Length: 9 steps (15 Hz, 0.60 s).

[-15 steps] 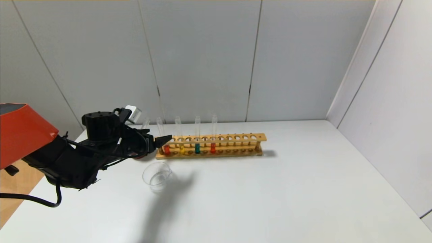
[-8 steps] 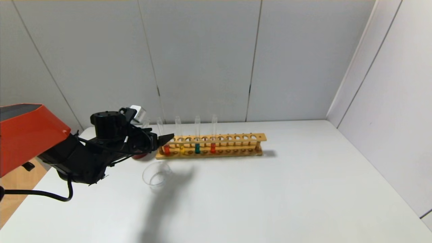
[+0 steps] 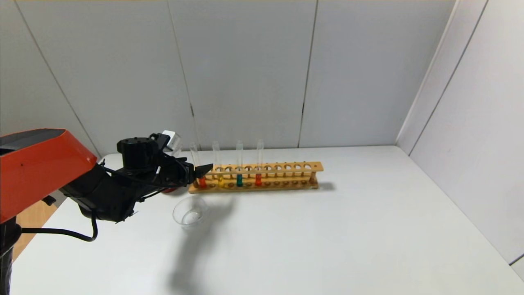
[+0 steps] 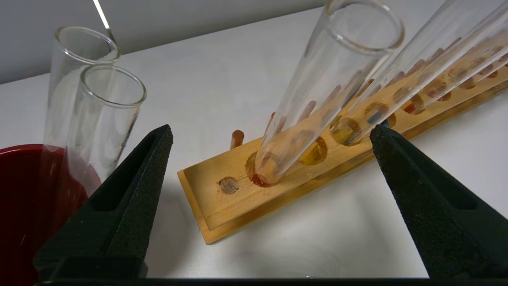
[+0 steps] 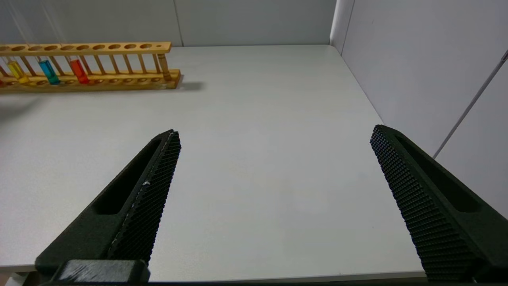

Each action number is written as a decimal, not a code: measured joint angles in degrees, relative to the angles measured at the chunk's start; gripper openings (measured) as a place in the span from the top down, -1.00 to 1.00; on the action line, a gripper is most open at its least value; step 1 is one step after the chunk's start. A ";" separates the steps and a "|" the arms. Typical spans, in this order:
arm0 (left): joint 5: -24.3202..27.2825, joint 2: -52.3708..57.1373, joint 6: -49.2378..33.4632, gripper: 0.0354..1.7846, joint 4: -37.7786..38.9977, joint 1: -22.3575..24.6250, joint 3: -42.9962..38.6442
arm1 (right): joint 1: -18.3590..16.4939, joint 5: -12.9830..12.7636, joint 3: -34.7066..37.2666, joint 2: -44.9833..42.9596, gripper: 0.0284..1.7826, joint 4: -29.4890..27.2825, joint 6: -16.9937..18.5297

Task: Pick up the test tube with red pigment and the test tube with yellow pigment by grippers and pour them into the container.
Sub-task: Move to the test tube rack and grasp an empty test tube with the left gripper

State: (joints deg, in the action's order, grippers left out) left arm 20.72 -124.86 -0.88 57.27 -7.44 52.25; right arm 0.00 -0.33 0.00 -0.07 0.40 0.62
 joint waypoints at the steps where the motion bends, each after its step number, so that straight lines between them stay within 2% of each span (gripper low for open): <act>1: -0.02 -0.11 0.00 -0.96 -0.02 -0.02 0.17 | 0.00 0.00 0.00 0.00 -0.96 0.01 0.00; 6: -0.13 -0.39 -0.02 -0.91 -0.05 -0.05 1.06 | 0.00 0.00 0.00 0.00 -0.96 0.00 0.00; 9: -0.13 -0.61 0.02 -0.59 0.00 -0.02 1.41 | 0.00 0.04 0.00 0.00 -0.96 0.00 -0.02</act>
State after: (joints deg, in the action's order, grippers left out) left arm 20.59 -125.47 -0.85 57.27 -7.46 53.66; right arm 0.00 -0.29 0.00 -0.07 0.40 0.60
